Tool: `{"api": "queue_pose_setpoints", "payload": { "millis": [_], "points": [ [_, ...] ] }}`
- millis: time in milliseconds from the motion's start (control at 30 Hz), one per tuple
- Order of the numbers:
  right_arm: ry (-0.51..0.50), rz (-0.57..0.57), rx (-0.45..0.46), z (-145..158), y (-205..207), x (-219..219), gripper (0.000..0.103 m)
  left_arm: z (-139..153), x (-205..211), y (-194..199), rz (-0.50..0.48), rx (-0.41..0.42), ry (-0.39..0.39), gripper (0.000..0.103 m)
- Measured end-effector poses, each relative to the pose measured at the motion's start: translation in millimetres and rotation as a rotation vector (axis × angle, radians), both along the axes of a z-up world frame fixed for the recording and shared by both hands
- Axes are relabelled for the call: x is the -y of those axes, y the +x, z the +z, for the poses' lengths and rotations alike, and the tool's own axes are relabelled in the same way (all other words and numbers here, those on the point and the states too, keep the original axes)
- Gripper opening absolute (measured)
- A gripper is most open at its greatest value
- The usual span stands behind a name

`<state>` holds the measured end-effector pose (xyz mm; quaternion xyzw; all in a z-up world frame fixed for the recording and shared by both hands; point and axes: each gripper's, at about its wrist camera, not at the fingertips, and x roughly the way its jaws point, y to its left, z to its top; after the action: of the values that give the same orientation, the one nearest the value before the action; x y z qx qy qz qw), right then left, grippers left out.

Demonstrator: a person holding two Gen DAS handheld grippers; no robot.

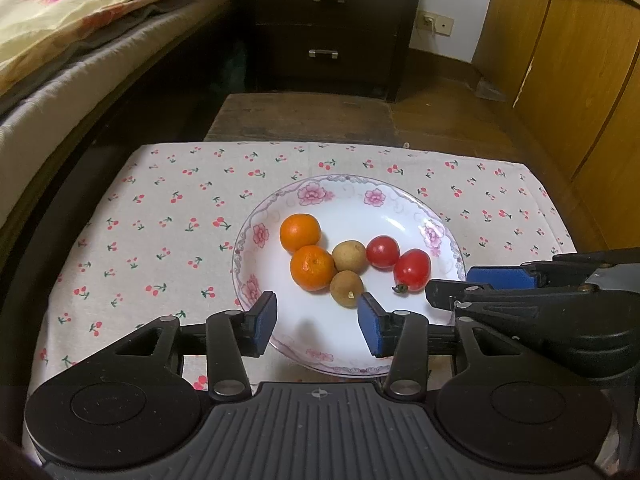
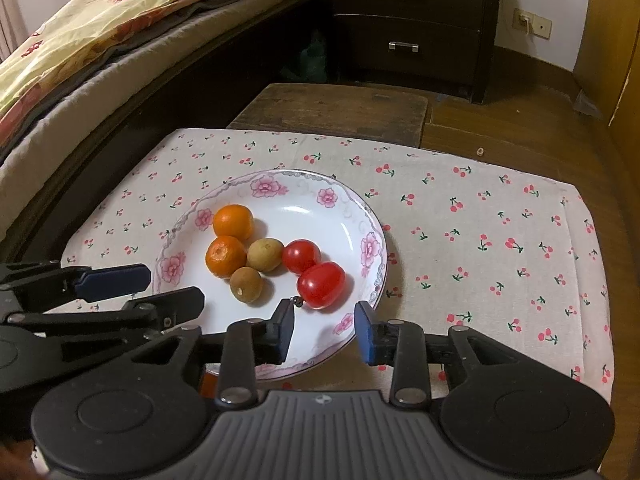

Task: Organize fruits
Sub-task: 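Move both open tools back toward the loose fruits beside the plate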

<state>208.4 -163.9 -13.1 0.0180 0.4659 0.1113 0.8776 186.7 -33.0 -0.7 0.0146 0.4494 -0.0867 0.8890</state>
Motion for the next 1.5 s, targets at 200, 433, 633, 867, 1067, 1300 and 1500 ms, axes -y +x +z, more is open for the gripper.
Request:
{"api": "queue_pose_setpoints", "payload": {
  "millis": [200,433,633,867,1067,1300,1500],
  "points": [
    [0.015,-0.012,0.010,5.1,-3.4,2.4,0.035,2.6,-1.4,-3.5,-0.002,0.006,-0.007,0.058],
    [0.034,-0.024,0.006,7.4,-14.7,1.5,0.035,6.0,-3.8,-13.5,-0.005,0.010,-0.005,0.058],
    [0.039,-0.024,0.009,12.0,-30.4,-0.3,0.035,10.0,-7.2,-28.2,-0.012,0.014,-0.009,0.059],
    [0.038,-0.008,0.005,14.9,-46.8,-3.2,0.037,11.5,-12.1,-43.3,-0.020,0.013,-0.001,0.063],
    [0.035,0.010,0.002,15.7,-60.0,-8.7,0.037,10.6,-19.2,-55.9,-0.018,0.005,0.002,0.063],
    [0.021,0.060,-0.020,10.5,-78.1,-18.0,0.038,8.0,-34.9,-67.4,0.001,-0.014,-0.011,0.065],
    [0.005,0.124,-0.051,1.0,-93.7,-32.6,0.038,4.9,-43.5,-70.7,0.013,-0.031,-0.024,0.065]
  ]
}}
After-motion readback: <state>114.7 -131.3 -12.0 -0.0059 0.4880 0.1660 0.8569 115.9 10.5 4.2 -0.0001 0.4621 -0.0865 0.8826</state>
